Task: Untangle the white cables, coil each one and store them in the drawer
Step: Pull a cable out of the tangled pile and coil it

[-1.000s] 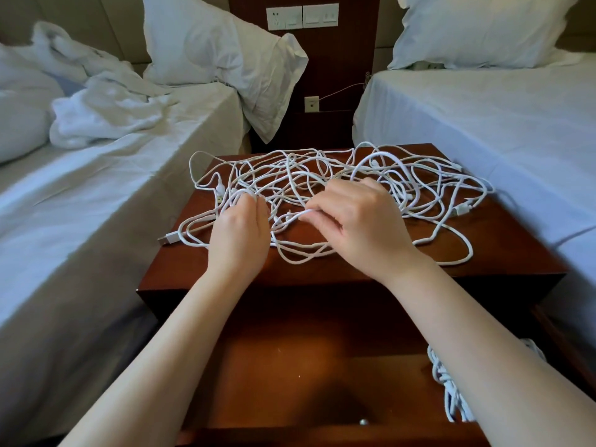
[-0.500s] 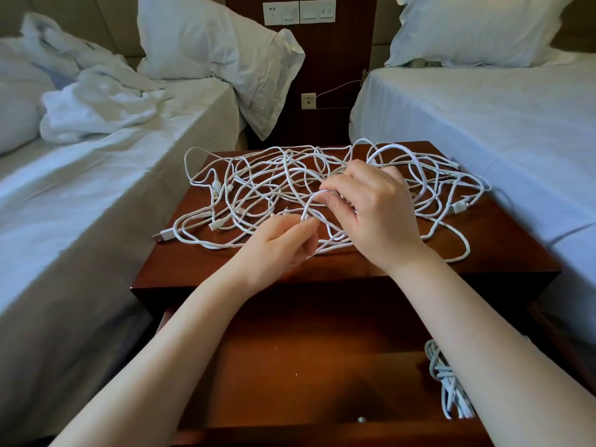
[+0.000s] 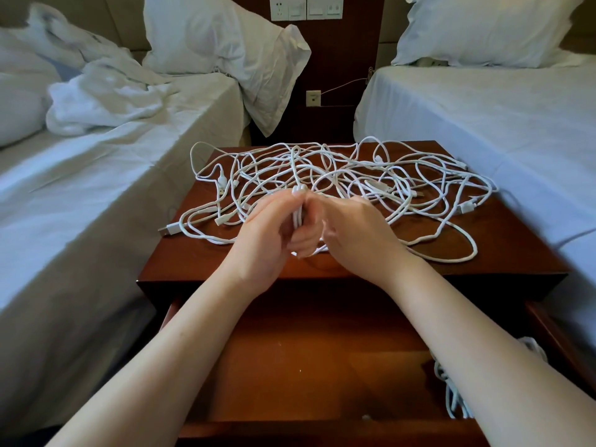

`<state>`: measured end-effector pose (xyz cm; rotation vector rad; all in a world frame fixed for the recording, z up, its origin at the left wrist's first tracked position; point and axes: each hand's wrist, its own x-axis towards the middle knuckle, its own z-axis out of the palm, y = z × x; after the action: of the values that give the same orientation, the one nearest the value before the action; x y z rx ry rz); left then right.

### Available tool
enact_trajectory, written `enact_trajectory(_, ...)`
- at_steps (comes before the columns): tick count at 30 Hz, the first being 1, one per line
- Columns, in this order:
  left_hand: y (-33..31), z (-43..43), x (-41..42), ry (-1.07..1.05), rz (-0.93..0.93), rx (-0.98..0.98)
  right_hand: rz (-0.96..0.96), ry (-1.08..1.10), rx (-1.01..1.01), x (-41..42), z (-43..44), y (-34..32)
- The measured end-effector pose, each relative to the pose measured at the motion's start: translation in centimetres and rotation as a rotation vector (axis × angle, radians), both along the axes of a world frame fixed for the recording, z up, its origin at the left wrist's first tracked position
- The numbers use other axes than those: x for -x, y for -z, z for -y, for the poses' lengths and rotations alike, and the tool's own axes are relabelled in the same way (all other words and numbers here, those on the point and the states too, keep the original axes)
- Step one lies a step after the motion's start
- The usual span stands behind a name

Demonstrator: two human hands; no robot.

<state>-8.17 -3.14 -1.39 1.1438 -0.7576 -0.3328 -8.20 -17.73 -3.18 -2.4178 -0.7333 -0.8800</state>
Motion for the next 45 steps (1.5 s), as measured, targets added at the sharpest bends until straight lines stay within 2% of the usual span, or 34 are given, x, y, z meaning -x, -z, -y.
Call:
enact_trajectory(5, 0.2, 0.3, -0.3, -0.014, -0.002, 0.088, -0.128, 0.015, 0.043, -0.4, 0.1, 0.4)
enact_trajectory(10, 0.4, 1.0, 0.2, -0.149, -0.038, 0.126, -0.162, 0.021, 0.012, 0.0, -0.3, 0.0)
enact_trajectory(16, -0.8, 0.1, -0.4, -0.201, -0.089, 0.312, -0.348, 0.142, 0.191, -0.2, 0.6, 0.4)
enact_trajectory(21, -0.7, -0.7, -1.5, -0.396, -0.072, 0.342, -0.282, 0.138, 0.285, -0.1, 0.4, 0.1)
enact_trajectory(25, -0.7, -1.2, -2.7, -0.662, -0.087, 0.329, -0.148, 0.091, 0.337, -0.3, 0.6, 0.7)
enact_trajectory(27, -0.3, -1.6, -3.3, -0.814, -0.069, 0.262, -0.088, 0.078, 0.302, -0.7, 0.6, 1.1)
enact_trajectory(30, 0.6, -2.1, -4.0, -1.126, 0.124, -0.052, -0.040, 0.088, 0.230, -0.8, 0.5, 1.1)
enact_trajectory(34, 1.5, -2.1, -3.9, -1.272, 0.413, -0.447, 0.060, 0.162, 0.150, -0.7, 0.8, 0.2)
enact_trajectory(36, 1.9, -2.1, -4.0, -1.272, 0.505, -0.595, 0.109, 0.214, 0.129, -0.7, 1.3, 0.0)
enact_trajectory(41, 1.8, -1.2, -3.1, -1.119, 0.587, -0.847, 0.264, 0.322, 0.096, -0.6, 1.9, -0.5)
enact_trajectory(43, 1.7, -0.9, -2.9, -1.073, 0.557, -0.857, 0.297, 0.331, 0.090, -0.5, 1.9, -0.5)
enact_trajectory(45, 1.5, -0.8, -2.9, -0.989, 0.469, -0.782, 0.326, 0.337, 0.075, -0.5, 1.9, -0.5)
